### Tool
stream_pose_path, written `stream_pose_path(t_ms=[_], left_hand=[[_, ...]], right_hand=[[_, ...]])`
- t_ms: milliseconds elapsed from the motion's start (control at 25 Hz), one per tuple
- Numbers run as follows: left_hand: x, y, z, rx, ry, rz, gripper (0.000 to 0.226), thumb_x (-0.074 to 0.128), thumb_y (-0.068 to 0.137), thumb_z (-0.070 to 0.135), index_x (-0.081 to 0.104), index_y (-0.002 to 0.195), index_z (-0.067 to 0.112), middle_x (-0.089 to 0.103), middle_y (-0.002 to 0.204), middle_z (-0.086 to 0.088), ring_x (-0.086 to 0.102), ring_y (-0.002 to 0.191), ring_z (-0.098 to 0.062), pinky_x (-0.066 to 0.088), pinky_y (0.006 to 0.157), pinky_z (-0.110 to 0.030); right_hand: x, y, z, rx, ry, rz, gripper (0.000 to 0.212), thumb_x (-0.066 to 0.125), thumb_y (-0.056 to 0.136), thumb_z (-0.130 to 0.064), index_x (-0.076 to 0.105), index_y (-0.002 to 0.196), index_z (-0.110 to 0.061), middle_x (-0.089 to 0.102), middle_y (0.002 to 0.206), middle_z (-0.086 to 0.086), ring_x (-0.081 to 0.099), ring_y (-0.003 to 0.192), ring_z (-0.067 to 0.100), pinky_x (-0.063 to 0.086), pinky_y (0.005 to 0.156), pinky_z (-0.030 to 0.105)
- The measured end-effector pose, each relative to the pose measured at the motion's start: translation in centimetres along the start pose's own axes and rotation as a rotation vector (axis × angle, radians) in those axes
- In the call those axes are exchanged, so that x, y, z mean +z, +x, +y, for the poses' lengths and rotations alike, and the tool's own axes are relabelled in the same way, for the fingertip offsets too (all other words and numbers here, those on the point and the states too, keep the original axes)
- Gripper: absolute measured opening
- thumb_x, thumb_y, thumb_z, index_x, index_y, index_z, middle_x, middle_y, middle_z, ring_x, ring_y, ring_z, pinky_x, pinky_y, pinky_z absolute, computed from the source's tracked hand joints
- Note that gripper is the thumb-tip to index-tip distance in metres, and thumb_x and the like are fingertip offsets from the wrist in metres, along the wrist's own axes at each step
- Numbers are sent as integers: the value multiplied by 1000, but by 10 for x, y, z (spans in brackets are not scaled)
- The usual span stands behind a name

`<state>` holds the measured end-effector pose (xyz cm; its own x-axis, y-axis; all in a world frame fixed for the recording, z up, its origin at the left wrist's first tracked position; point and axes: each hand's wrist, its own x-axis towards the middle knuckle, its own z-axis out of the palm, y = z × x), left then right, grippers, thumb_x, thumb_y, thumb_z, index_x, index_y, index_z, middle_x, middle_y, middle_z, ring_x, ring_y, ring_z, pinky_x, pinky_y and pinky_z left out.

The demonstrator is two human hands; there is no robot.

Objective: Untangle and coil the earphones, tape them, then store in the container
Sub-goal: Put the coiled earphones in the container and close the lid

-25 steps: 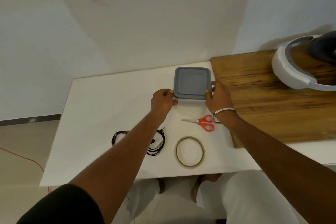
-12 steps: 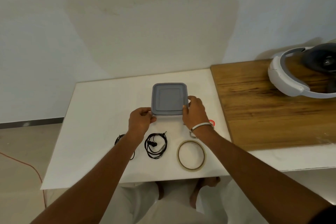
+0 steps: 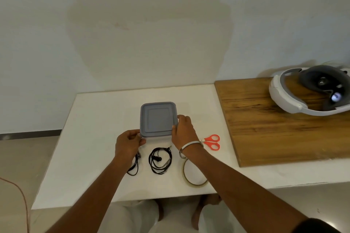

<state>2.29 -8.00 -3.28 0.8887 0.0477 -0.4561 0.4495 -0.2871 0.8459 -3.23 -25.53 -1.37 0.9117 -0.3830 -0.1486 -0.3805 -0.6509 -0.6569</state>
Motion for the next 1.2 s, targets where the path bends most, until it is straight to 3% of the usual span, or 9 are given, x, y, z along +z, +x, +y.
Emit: stream_pose_path(t_ms=[80, 160, 320, 400, 520, 760, 960, 1200], left_hand=[[1, -1, -2, 7, -1, 7, 15, 63, 91, 11, 67, 105, 12, 74, 82, -5, 72, 85, -23, 54, 87, -43], [1, -3, -4, 22, 9, 16, 14, 63, 91, 11, 67, 105, 13, 74, 82, -4, 72, 84, -21, 56, 85, -42], [1, -5, -8, 62, 22, 2, 15, 61, 92, 10, 67, 105, 12, 74, 88, -6, 72, 83, -20, 57, 87, -40], [1, -6, -8, 85, 53, 5, 16, 61, 92, 10, 66, 107, 11, 72, 93, -8, 70, 84, -21, 56, 88, -40], [1, -7, -7, 80, 39, -1, 13, 61, 92, 10, 66, 104, 12, 72, 91, -7, 70, 82, -19, 56, 86, -37], [1, -8, -9, 66, 42, -17, 12, 58, 93, 9, 64, 104, 11, 71, 88, -4, 71, 80, -14, 56, 68, -26], [1, -7, -8, 71, 91, -7, 13, 59, 92, 7, 65, 104, 10, 72, 94, -8, 70, 80, -15, 53, 63, -23], [0, -8, -5, 84, 143, -2, 15, 58, 92, 7, 65, 105, 10, 68, 86, -1, 64, 73, -9, 45, 58, -15]], right_hand=[[1, 0, -3, -23, -165, 57, 42, 50, 91, -14, 38, 131, -5, 37, 132, 15, 46, 115, 30, 44, 94, 36], [4, -3, -10, -174, -247, 124, 52, 54, 87, -13, 36, 136, -7, 33, 139, 14, 37, 123, 30, 36, 102, 39], [26, -14, -28, -533, -290, -39, 37, 59, 86, -20, 54, 120, -7, 46, 133, 13, 41, 124, 30, 34, 103, 42], [40, -17, -32, -562, -368, -57, 36, 68, 80, -24, 60, 112, -10, 54, 122, 12, 50, 116, 30, 41, 98, 42], [47, -18, -35, -530, -448, -38, 46, 86, 53, -23, 65, 93, -15, 62, 100, 6, 62, 92, 26, 53, 80, 36], [47, -14, -39, -535, -529, 61, 48, 87, 35, -15, 64, 76, -14, 63, 86, 6, 64, 77, 23, 55, 65, 34], [50, -7, -41, -525, -625, 103, 35, 83, 48, -20, 63, 77, -16, 62, 86, 5, 60, 78, 23, 52, 64, 35], [58, -4, -46, -629, -781, 139, 24, 79, 62, -34, 65, 74, -18, 60, 80, 1, 57, 69, 22, 48, 57, 35]])
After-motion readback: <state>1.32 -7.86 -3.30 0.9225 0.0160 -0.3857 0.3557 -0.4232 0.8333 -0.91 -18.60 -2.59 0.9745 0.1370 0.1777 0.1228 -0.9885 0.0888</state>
